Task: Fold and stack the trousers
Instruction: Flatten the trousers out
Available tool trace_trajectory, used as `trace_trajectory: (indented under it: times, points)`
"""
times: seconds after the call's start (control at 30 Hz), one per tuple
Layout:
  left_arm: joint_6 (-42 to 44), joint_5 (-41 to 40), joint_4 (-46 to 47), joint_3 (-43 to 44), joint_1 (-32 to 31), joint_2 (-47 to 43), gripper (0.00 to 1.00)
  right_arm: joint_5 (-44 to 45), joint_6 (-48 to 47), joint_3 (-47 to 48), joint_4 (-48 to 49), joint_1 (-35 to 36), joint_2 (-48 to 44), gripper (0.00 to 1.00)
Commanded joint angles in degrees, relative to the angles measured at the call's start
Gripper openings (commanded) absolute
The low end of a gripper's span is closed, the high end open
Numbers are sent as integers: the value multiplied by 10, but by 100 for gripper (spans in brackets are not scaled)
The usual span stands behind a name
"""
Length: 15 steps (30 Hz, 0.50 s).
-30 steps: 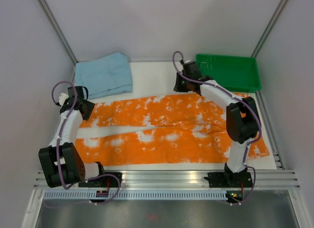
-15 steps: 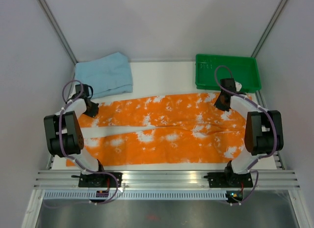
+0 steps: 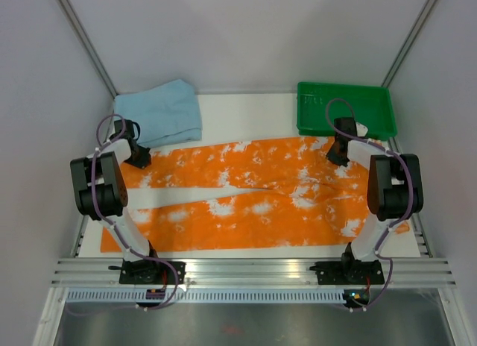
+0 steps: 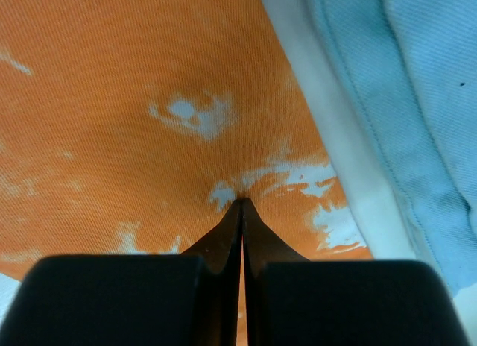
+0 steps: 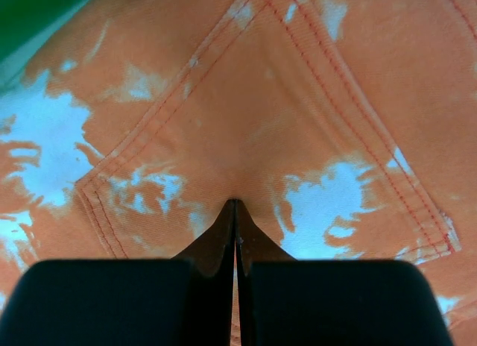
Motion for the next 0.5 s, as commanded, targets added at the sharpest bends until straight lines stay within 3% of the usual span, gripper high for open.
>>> trace_trajectory:
  times: [0.0, 0.2, 0.33, 0.37, 0.47]
  points:
    - [6, 18, 18, 25, 3, 34, 2, -2, 21, -4, 49, -31, 48, 0]
    - [37, 34, 36, 37, 3, 36, 2, -12, 18, 2, 37, -35, 24, 1]
    - [80, 59, 54, 43, 3, 18, 2, -13, 13, -7, 12, -35, -46, 7]
    - [100, 59, 51, 49, 3, 2, 2, -16, 8, -7, 8, -35, -62, 9]
    - [140, 61, 40, 55, 3, -51, 3, -32, -23, 9, -22, -35, -127, 30]
